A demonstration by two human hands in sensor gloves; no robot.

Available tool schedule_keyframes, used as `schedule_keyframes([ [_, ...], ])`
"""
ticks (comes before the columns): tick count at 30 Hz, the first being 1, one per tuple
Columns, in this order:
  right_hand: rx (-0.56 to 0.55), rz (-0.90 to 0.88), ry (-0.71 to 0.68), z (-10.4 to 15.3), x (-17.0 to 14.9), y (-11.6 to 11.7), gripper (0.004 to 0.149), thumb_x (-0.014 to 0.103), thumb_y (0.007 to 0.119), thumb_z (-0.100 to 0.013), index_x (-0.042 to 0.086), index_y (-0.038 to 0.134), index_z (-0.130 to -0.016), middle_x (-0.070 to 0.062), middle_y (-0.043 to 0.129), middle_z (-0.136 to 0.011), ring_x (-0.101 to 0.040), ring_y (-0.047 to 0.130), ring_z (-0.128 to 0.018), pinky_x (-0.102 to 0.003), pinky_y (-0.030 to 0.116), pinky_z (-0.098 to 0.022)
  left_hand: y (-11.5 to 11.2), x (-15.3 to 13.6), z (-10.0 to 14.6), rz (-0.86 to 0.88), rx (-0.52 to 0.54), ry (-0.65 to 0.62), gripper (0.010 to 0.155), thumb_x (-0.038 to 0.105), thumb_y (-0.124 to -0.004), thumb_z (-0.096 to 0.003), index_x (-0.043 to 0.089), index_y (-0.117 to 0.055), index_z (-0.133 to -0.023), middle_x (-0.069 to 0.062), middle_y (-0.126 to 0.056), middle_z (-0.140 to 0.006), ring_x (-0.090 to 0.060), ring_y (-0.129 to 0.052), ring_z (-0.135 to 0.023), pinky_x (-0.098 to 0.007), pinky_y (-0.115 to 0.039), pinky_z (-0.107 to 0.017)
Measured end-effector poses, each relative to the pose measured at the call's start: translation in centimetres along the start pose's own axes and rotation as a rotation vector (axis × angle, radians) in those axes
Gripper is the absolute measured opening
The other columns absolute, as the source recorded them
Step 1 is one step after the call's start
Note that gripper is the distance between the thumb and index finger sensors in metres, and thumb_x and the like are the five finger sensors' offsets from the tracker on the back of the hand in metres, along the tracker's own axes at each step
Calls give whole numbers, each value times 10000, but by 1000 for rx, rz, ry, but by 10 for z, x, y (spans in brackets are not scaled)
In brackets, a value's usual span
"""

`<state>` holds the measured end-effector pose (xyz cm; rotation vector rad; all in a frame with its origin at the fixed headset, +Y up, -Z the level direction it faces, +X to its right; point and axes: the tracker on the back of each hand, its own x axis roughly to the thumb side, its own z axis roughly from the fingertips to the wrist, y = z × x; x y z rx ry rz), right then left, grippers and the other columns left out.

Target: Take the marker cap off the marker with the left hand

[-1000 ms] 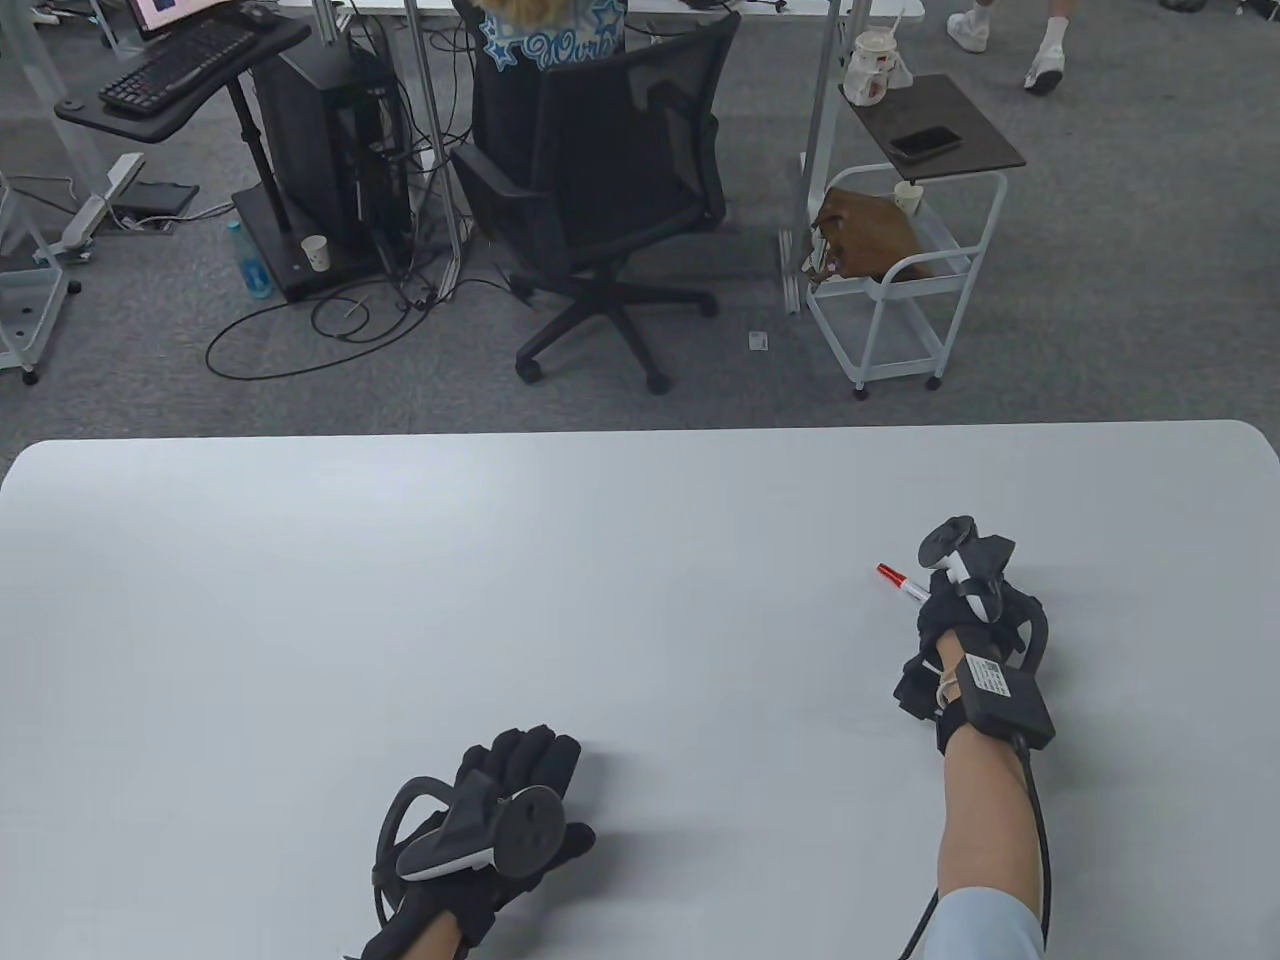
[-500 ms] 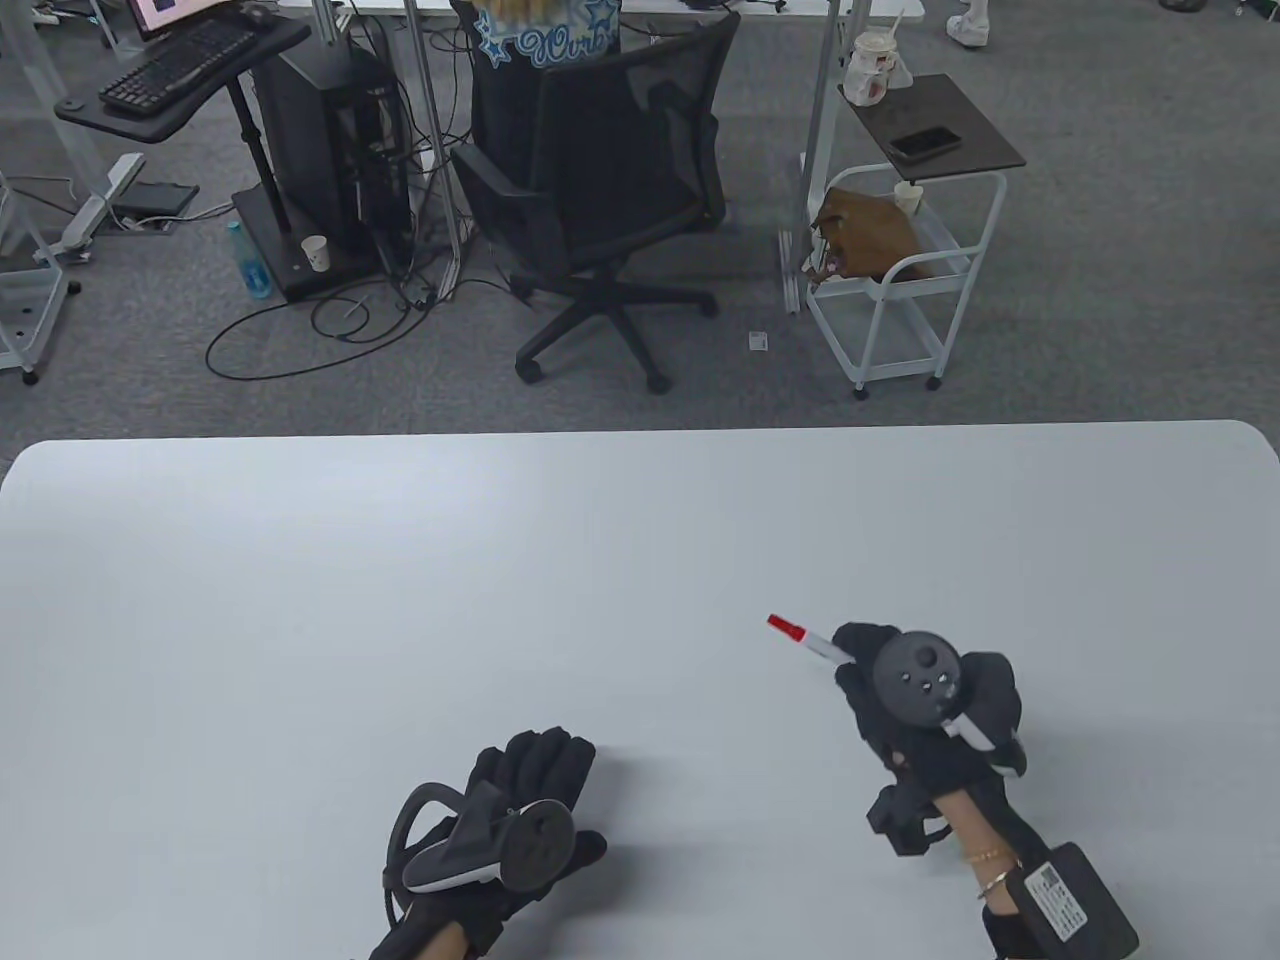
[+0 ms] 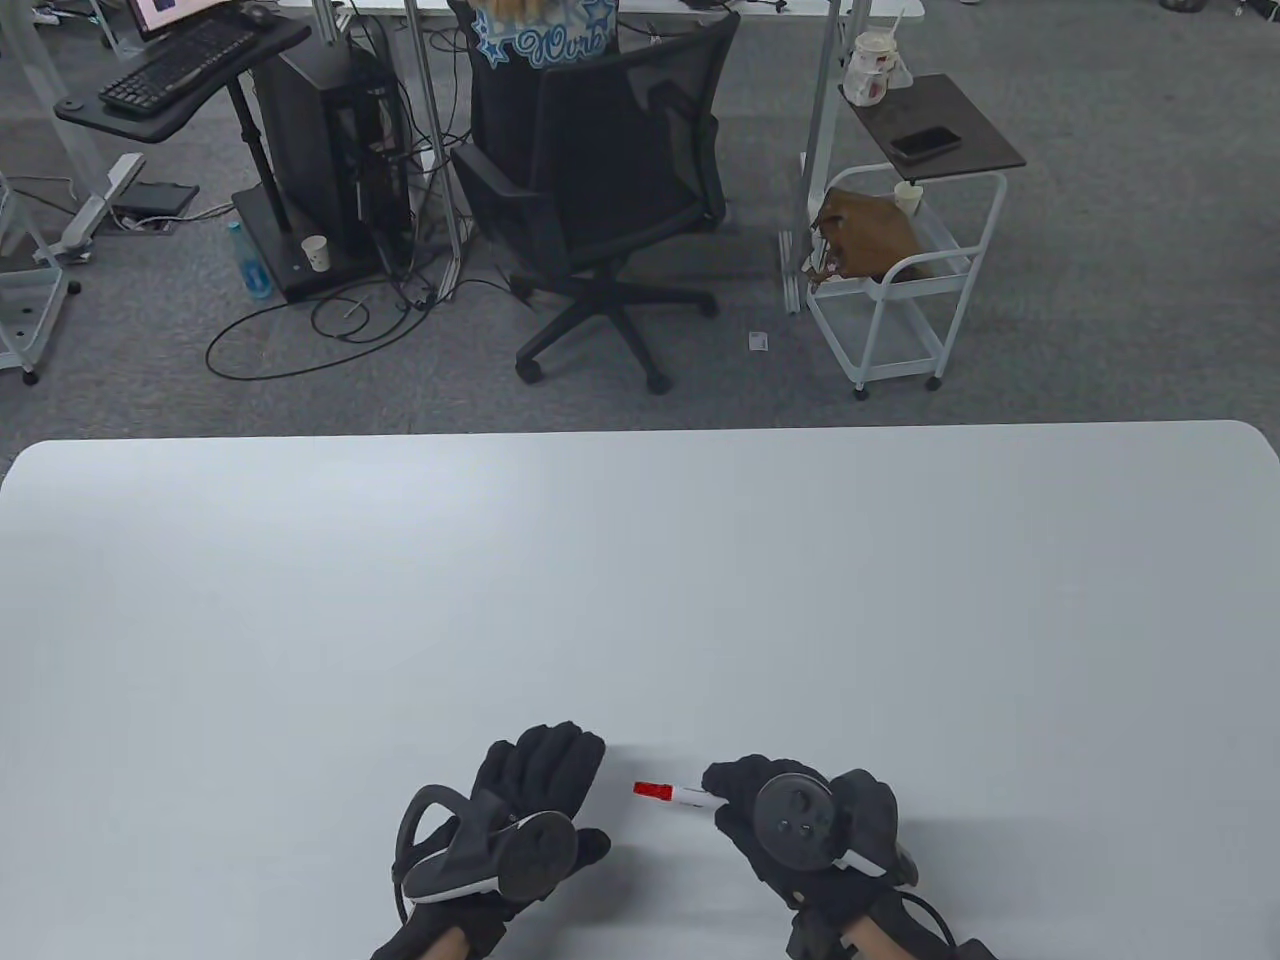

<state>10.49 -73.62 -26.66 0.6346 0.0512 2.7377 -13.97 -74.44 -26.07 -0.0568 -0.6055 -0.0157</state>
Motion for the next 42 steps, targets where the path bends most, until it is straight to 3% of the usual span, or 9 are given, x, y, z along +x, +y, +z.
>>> schedule_keyframes([
  [5, -61, 108, -82, 7, 16, 2, 464, 364, 744, -459, 284, 705, -914, -51, 799, -889, -235, 892, -705, -524, 667, -697, 2, 20, -1, -100, 74, -67, 779, 600, -568, -543, 234, -299, -1176, -115, -489, -1220, -384, -594, -1129, -596, -498, -789],
  [13, -98, 131, -132, 11, 26, 2, 464, 363, 746, -455, 280, 711, -910, -51, 811, -878, -238, 898, -696, -528, 669, -695, 1, 25, -2, -121, 150, -89, 569, 559, -606, -534, 323, -598, -1051, 72, -816, -995, -190, -892, -923, -508, -642, -749],
  [21, -125, 210, -152, 13, 34, 5, 465, 368, 757, -447, 284, 717, -903, -37, 824, -874, -232, 912, -708, -527, 674, -695, 3, 29, 1, -200, 202, -91, 462, 526, -605, -536, 337, -718, -942, 122, -911, -833, -130, -970, -782, -485, -669, -735],
  [31, -113, 123, -159, 13, 26, -3, 467, 376, 757, -442, 262, 727, -895, -38, 848, -841, -220, 927, -672, -520, 685, -689, 7, 21, 0, -95, 226, -88, 453, 530, -582, -541, 366, -731, -936, 146, -904, -815, -114, -961, -777, -465, -655, -753],
  [34, -123, 112, -135, 13, 22, -5, 463, 352, 782, -428, 250, 743, -877, -54, 853, -833, -241, 924, -665, -531, 677, -689, 5, 16, -1, -69, 227, -76, 449, 511, -593, -534, 358, -745, -928, 128, -911, -807, -133, -958, -775, -465, -641, -759],
  [36, -145, 218, -80, 15, 2, -12, 465, 387, 762, -431, 281, 723, -882, -13, 852, -837, -197, 935, -667, -507, 698, -691, 4, -7, 4, -140, 207, 22, 448, 527, -570, -538, 380, -731, -930, 156, -904, -809, -103, -961, -775, -445, -655, -759],
  [38, -121, 109, -27, 14, -21, -18, 463, 374, 770, -436, 269, 731, -885, -31, 852, -839, -217, 928, -671, -520, 684, -693, 4, -26, 11, -39, 225, 66, 449, 523, -584, -539, 375, -738, -934, 144, -909, -819, -119, -963, -782, -458, -659, -752],
  [42, -97, 75, 14, 11, -43, -23, 461, 371, 783, -432, 276, 743, -881, -28, 853, -842, -222, 926, -681, -524, 674, -700, 7, -32, 12, -28, 231, 106, 449, 519, -586, -538, 374, -729, -938, 141, -904, -832, -126, -958, -797, -469, -653, -753],
])
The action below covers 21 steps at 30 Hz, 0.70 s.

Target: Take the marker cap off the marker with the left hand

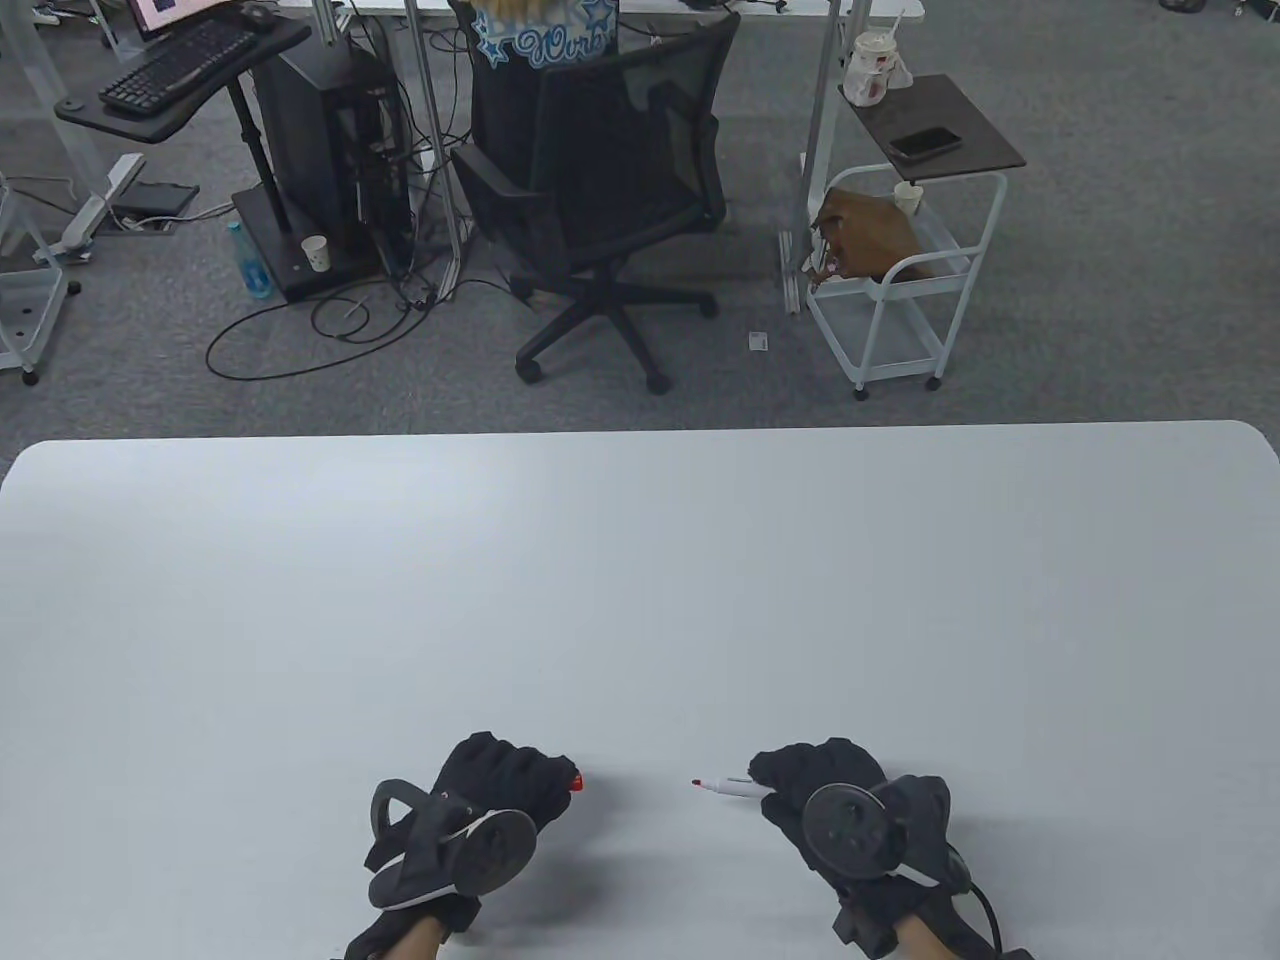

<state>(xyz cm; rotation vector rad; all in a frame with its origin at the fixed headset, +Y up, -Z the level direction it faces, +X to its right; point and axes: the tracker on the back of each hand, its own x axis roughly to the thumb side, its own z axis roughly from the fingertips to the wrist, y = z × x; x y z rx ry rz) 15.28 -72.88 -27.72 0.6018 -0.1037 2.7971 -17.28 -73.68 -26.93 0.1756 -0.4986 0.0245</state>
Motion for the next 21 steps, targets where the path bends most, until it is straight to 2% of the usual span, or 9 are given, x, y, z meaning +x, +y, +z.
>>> schedule_keyframes([
  [10, 46, -13, -2, -3, -3, 7, 460, 379, 783, -432, 285, 750, -881, -21, 861, -840, -218, 932, -685, -523, 676, -700, 0, -1, 1, -2, -21, 2, 451, 523, -580, -541, 376, -720, -944, 142, -901, -838, -126, -956, -802, -471, -660, -748],
  [15, 88, 6, 44, -4, 3, 14, 454, 392, 775, -443, 323, 738, -891, 10, 839, -878, -239, 837, -789, -575, 551, -744, -2, 5, -1, -1, -63, -16, 453, 526, -574, -547, 382, -709, -954, 138, -895, -857, -132, -952, -816, -474, -660, -748],
  [18, 100, 75, 53, -6, 9, 19, 447, 398, 783, -437, 368, 739, -881, 41, 838, -893, -227, 799, -793, -590, 476, -759, -2, 7, -2, 0, -68, -24, 454, 528, -573, -547, 384, -706, -956, 138, -894, -860, -133, -951, -819, -476, -661, -747],
  [21, 164, 123, 66, -9, 12, 29, 451, 392, 782, -440, 353, 736, -886, 32, 835, -894, -229, 821, -764, -598, 474, -757, -1, 9, -2, -6, -70, -26, 455, 528, -573, -548, 382, -705, -958, 137, -894, -861, -135, -951, -820, -477, -660, -747],
])
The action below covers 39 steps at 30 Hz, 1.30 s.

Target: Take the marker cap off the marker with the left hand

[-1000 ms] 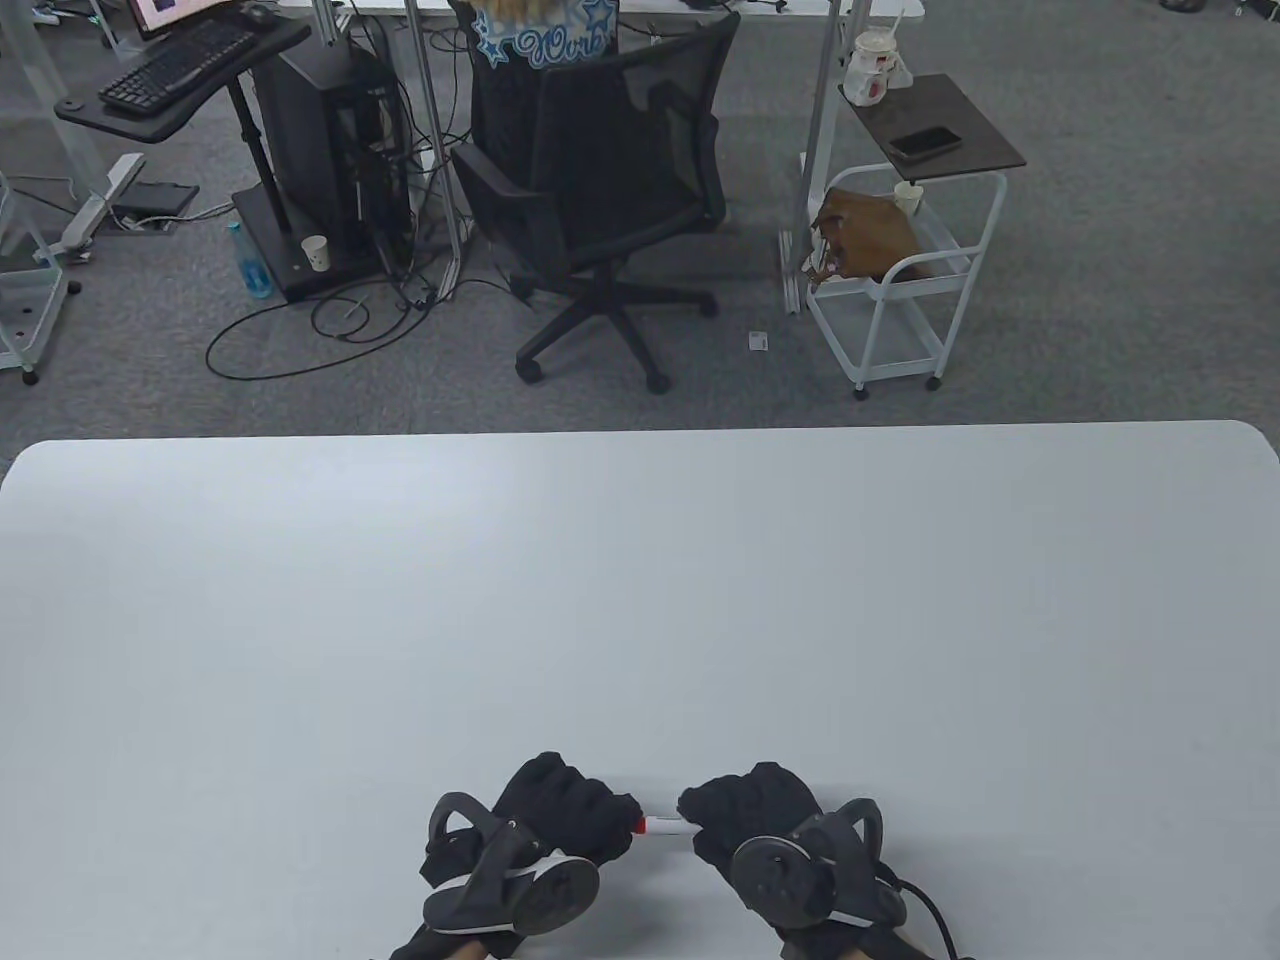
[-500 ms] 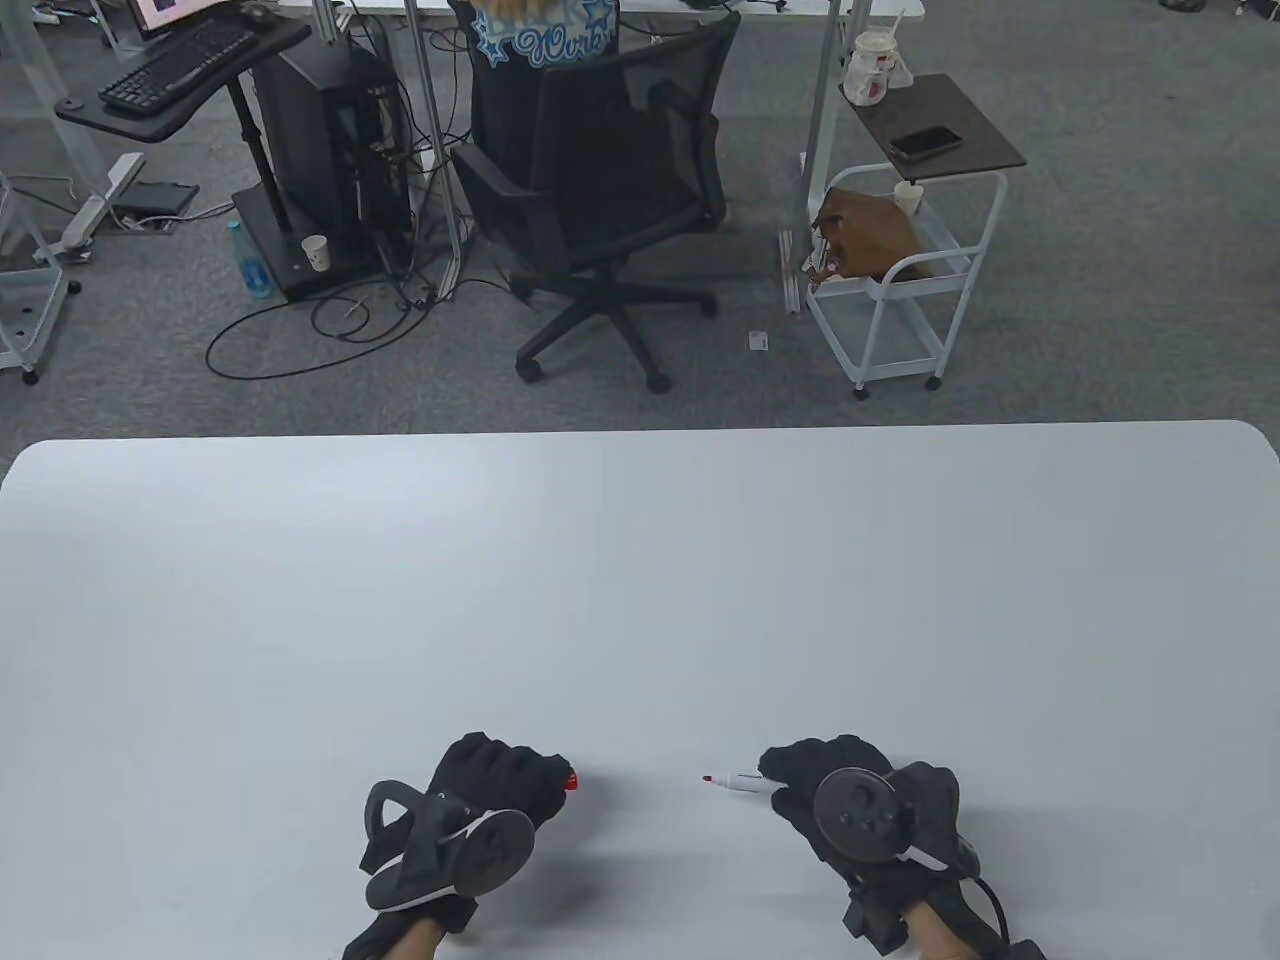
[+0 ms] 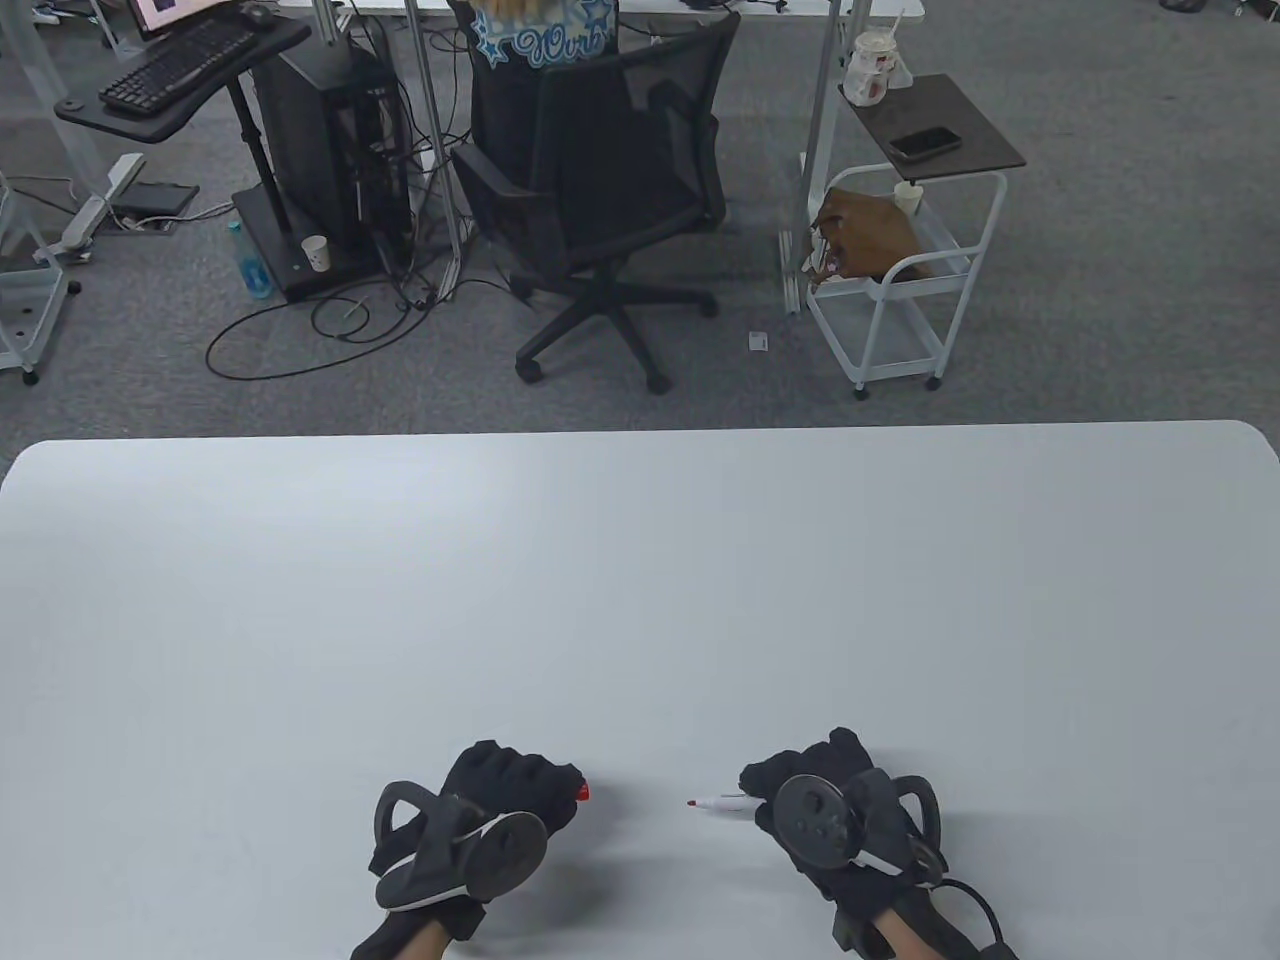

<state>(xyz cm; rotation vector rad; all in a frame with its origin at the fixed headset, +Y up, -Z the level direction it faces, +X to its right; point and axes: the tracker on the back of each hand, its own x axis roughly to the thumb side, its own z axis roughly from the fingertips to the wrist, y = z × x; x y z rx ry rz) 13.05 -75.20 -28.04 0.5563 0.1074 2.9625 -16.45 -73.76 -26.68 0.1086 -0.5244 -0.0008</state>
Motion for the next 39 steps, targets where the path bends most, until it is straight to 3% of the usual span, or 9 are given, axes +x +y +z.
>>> schedule_keyframes([
  [8, 114, 178, 23, -9, 8, 22, 459, 380, 788, -440, 367, 712, -893, 42, 807, -919, -227, 862, -782, -605, 473, -759, 0, 1, 0, -1, -20, 0, 456, 529, -573, -550, 384, -698, -963, 134, -889, -871, -137, -948, -827, -478, -659, -748],
  [15, 116, 261, 24, -9, 15, 25, 452, 401, 794, -434, 376, 723, -880, 32, 790, -916, -225, 835, -771, -603, 462, -764, 0, 2, -1, 2, -33, -2, 457, 531, -574, -550, 386, -695, -966, 134, -889, -874, -139, -946, -831, -479, -659, -747],
  [20, 114, 202, 23, -7, 11, 20, 486, 435, 768, -440, 363, 697, -915, 14, 773, -939, -232, 821, -798, -605, 456, -766, 1, 2, 0, -6, -38, 1, 457, 531, -575, -550, 390, -691, -969, 130, -882, -886, -145, -938, -844, -487, -650, -752],
  [23, 56, 114, 14, -1, 6, 9, 537, 464, 759, -438, 350, 663, -954, -2, 745, -975, -246, 802, -834, -608, 461, -764, 1, 2, 0, -5, -36, 2, 456, 531, -575, -550, 392, -690, -969, 129, -881, -888, -145, -935, -848, -486, -648, -753],
  [26, 35, 39, -14, 5, 0, -2, 664, 519, 757, -422, 345, 562, -1032, -21, 641, -1080, -292, 701, -981, -648, 408, -763, 0, 2, -1, -16, -50, 1, 455, 532, -578, -549, 399, -690, -970, 128, -880, -894, -148, -935, -850, -487, -648, -753],
  [29, 71, -17, -42, 7, -6, -8, 815, 572, 760, -404, 351, 397, -1100, -46, 453, -1182, -392, 438, -1122, -699, 256, -748, -1, 3, -1, -30, -64, 2, 454, 535, -580, -548, 407, -691, -969, 131, -880, -897, -146, -934, -855, -487, -648, -754],
  [34, 156, -45, -25, 7, -16, -7, 908, 613, 752, -399, 361, 259, -1118, -75, 297, -1213, -441, 252, -1128, -703, 158, -729, -1, 4, -1, -33, -73, -2, 453, 536, -588, -545, 413, -698, -967, 132, -887, -893, -147, -942, -847, -485, -654, -751],
  [39, 136, -27, -17, 6, -16, -6, 880, 607, 737, -408, 352, 284, -1118, -79, 323, -1208, -437, 273, -1127, -701, 165, -728, -1, 4, -2, -38, -87, -7, 452, 543, -612, -538, 425, -710, -964, 129, -896, -893, -137, -949, -847, -483, -659, -748],
])
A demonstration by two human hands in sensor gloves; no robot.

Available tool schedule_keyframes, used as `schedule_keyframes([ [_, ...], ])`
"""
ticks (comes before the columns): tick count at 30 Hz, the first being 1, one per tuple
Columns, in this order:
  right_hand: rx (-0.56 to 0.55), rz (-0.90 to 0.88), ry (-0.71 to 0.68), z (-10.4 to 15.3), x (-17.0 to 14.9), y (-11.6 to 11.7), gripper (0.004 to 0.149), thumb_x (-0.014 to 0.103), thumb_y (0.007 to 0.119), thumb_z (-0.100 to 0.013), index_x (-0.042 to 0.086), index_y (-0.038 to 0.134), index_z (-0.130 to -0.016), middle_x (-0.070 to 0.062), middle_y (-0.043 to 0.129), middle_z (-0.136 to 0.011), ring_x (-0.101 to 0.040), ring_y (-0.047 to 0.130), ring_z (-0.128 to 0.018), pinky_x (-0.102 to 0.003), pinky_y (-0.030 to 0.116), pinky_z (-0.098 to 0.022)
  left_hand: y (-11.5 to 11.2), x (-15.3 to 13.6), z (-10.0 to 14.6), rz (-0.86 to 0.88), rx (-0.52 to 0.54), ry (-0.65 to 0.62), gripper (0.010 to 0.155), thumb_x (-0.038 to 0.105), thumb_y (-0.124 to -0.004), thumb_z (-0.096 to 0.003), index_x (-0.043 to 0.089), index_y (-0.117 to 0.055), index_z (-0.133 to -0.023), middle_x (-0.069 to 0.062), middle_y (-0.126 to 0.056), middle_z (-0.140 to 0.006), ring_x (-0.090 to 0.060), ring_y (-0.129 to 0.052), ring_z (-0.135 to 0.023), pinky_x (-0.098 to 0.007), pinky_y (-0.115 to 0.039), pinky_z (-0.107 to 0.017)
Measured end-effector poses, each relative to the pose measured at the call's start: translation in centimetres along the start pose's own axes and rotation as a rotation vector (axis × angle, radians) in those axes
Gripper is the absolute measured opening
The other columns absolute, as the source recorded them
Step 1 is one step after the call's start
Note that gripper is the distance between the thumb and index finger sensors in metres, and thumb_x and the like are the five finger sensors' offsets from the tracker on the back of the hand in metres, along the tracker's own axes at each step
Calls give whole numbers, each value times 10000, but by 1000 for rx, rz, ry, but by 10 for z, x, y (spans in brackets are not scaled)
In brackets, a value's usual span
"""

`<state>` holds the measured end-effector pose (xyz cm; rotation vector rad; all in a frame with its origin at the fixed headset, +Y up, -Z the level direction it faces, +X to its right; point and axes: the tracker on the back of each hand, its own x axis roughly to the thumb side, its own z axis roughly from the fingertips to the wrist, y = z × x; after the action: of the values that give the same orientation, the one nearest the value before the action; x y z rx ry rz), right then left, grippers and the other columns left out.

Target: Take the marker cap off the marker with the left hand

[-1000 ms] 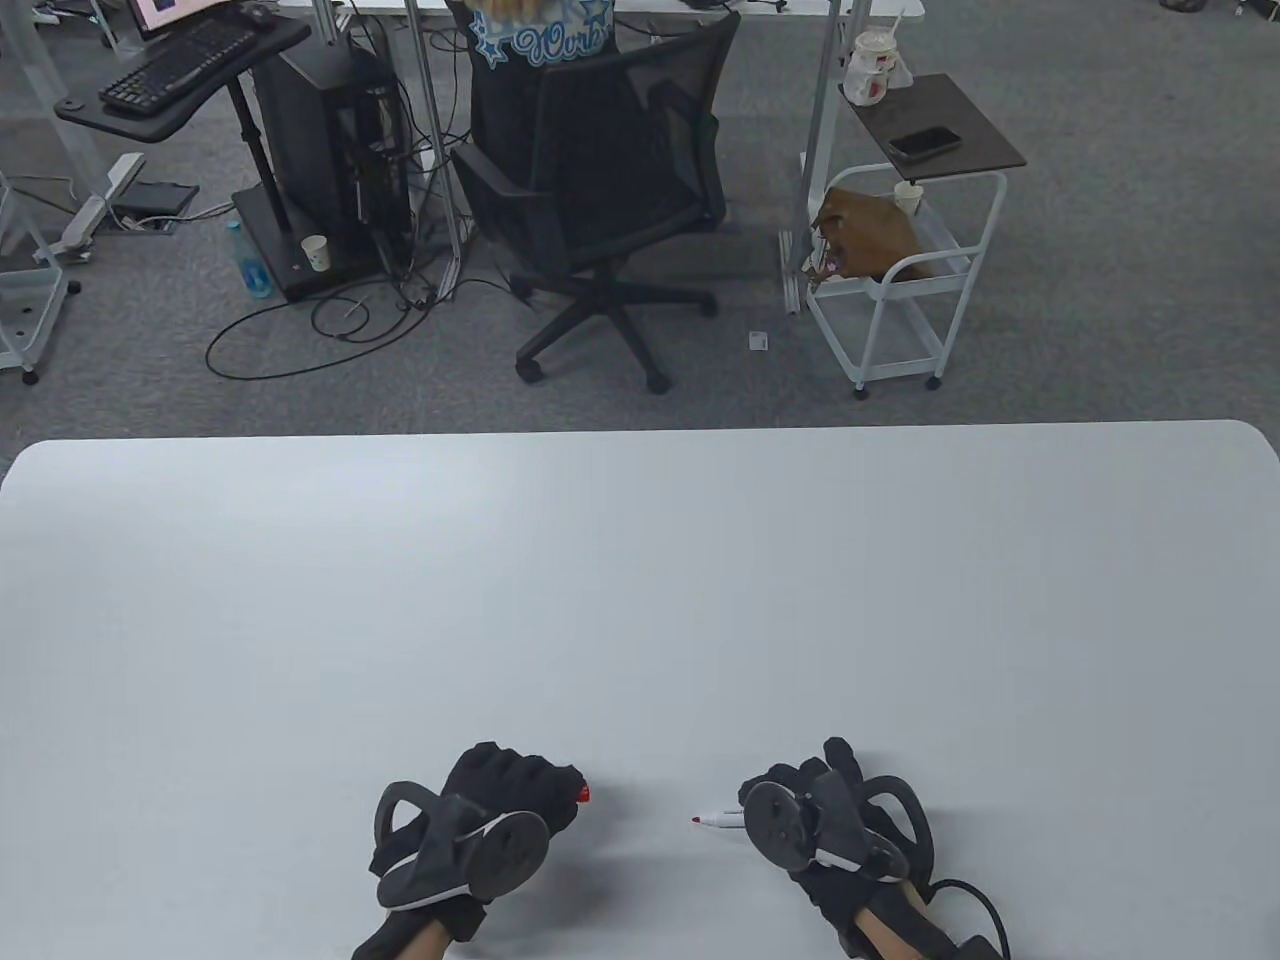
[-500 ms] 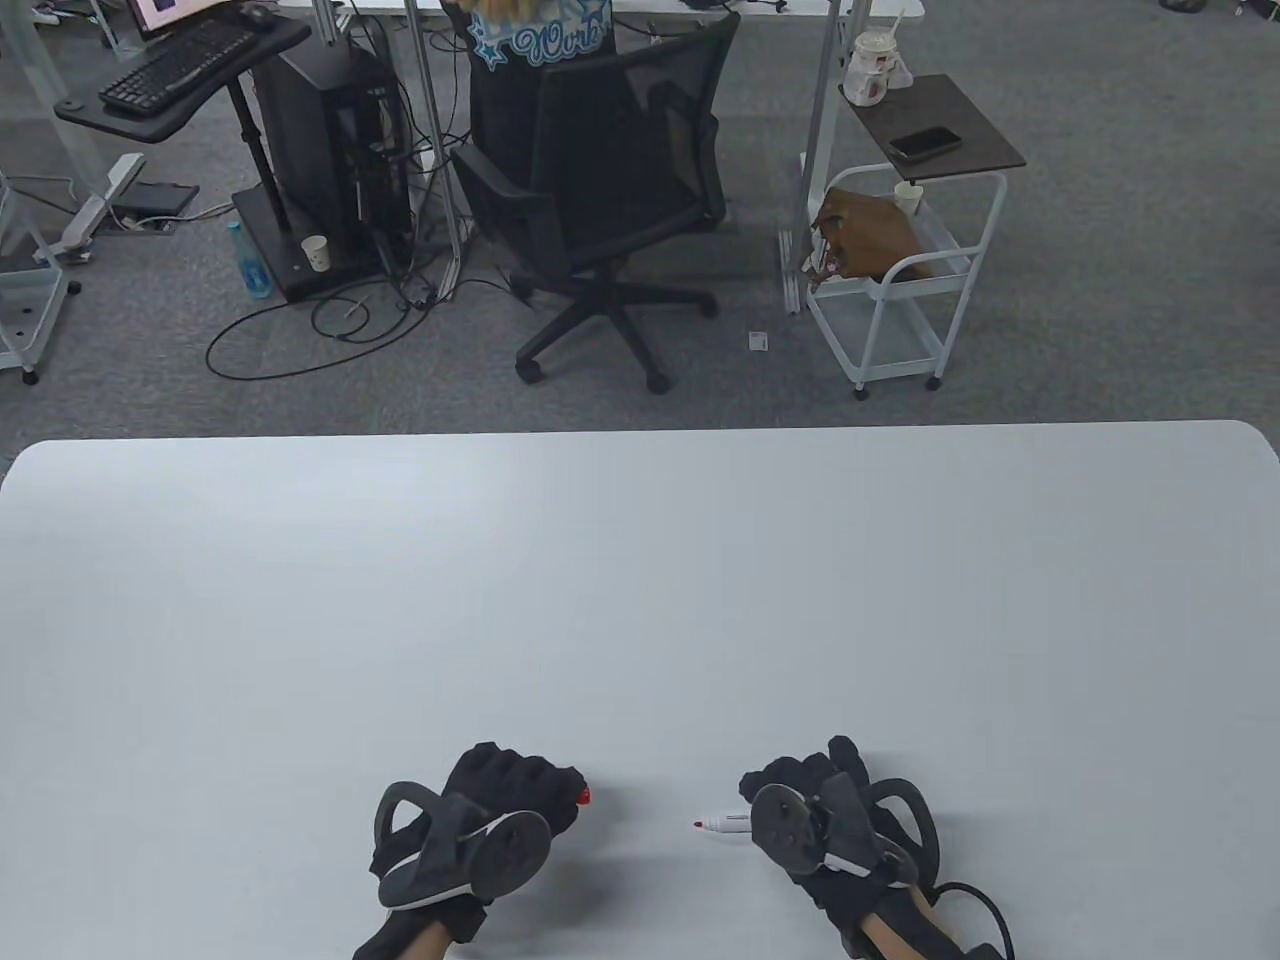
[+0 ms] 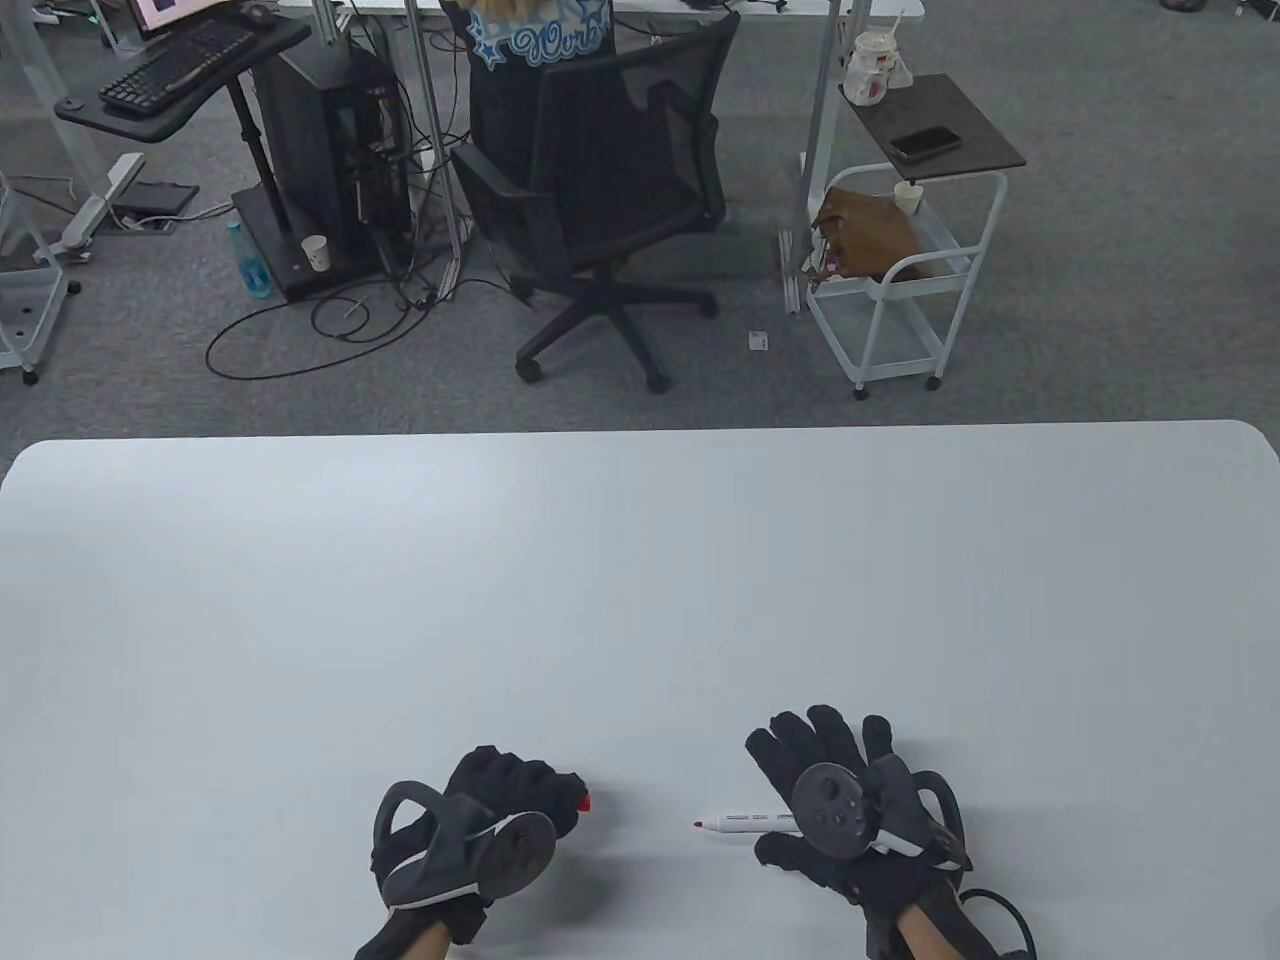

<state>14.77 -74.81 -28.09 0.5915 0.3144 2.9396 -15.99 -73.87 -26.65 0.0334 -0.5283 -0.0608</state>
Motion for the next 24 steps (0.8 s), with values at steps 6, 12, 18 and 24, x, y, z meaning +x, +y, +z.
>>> schedule_keyframes([
  [6, -23, 15, -6, -2, 3, 4, 815, 572, 732, -421, 345, 361, -1110, -74, 390, -1196, -428, 308, -1124, -699, 176, -728, -8, -3, -4, -113, -162, 88, 459, 552, -702, -511, 445, -734, -957, 126, -886, -930, -166, -935, -876, -505, -638, -756],
  [12, -8, 31, -15, -2, 6, 7, 796, 561, 726, -427, 344, 376, -1107, -72, 406, -1191, -418, 320, -1123, -695, 184, -731, -24, -15, -9, -130, -294, 161, 473, 537, -769, -488, 457, -734, -953, 127, -879, -937, -148, -934, -879, -511, -634, -756],
  [18, -6, 32, -19, -2, 8, 6, 778, 552, 719, -434, 342, 386, -1105, -73, 421, -1186, -412, 329, -1121, -689, 194, -735, -23, -16, -8, -146, -260, 189, 449, 522, -816, -466, 477, -765, -910, 132, -909, -910, -154, -955, -861, -520, -637, -752],
  [24, 1, 34, -18, -2, 8, 6, 773, 548, 716, -436, 340, 389, -1104, -74, 426, -1185, -408, 332, -1121, -687, 199, -736, -23, -16, -8, -134, -266, 189, 456, 519, -821, -466, 475, -757, -916, 131, -899, -915, -153, -948, -865, -519, -633, -753],
])
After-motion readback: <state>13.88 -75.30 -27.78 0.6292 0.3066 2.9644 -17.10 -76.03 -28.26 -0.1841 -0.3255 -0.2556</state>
